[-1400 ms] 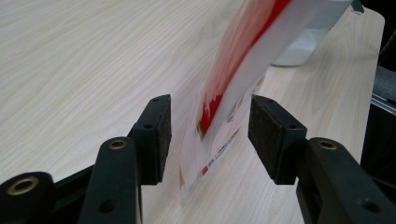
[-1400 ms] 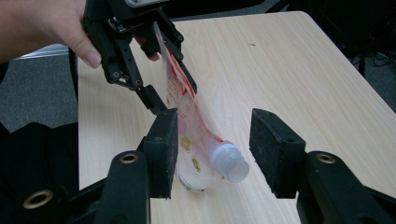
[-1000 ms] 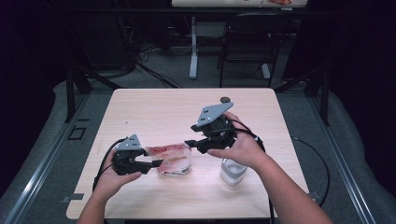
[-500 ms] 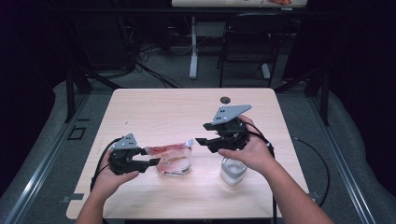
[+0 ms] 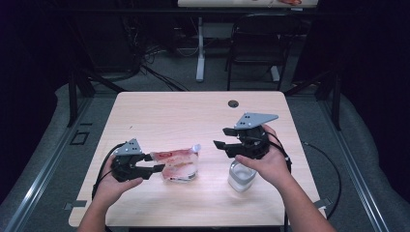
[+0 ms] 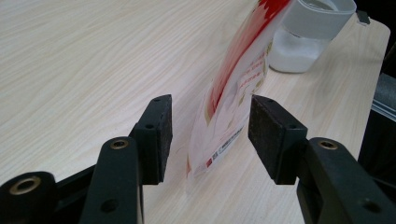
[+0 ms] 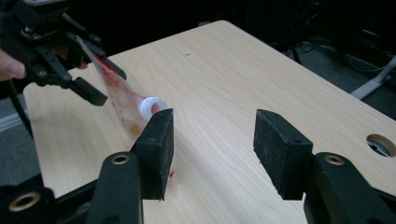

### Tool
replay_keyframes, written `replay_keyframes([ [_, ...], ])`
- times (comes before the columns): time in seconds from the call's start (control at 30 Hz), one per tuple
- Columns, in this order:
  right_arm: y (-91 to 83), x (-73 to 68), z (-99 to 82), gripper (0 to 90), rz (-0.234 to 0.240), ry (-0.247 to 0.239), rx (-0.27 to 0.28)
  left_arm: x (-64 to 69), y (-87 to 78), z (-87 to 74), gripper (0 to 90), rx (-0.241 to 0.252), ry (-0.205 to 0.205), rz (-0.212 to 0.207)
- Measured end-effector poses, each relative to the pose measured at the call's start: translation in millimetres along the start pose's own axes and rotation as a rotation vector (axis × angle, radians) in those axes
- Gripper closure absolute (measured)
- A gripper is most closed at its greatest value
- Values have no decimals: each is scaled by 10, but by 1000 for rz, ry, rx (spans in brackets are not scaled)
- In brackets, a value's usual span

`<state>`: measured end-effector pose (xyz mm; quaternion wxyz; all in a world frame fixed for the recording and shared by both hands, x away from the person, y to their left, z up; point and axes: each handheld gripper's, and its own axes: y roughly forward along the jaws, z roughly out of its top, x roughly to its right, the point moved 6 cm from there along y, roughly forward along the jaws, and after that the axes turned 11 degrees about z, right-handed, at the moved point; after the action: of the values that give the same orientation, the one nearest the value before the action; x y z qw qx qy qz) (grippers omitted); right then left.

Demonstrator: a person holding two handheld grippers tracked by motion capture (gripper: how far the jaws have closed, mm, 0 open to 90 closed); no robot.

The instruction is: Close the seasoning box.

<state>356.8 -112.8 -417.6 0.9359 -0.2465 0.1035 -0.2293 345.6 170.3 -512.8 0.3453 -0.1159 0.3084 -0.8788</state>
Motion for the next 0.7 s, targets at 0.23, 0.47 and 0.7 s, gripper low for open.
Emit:
replay_keyframes([
  [0.23,-64,68,-88,471,-33,37,19,2,-11,-11,502,3,1,3],
  [0.47,-117,152,-153,480,-53,51,7,-14,-42,-11,502,9,-7,6],
  [0.7,-205,190,-172,482,-73,62,18,-21,-54,-13,501,16,-13,9],
])
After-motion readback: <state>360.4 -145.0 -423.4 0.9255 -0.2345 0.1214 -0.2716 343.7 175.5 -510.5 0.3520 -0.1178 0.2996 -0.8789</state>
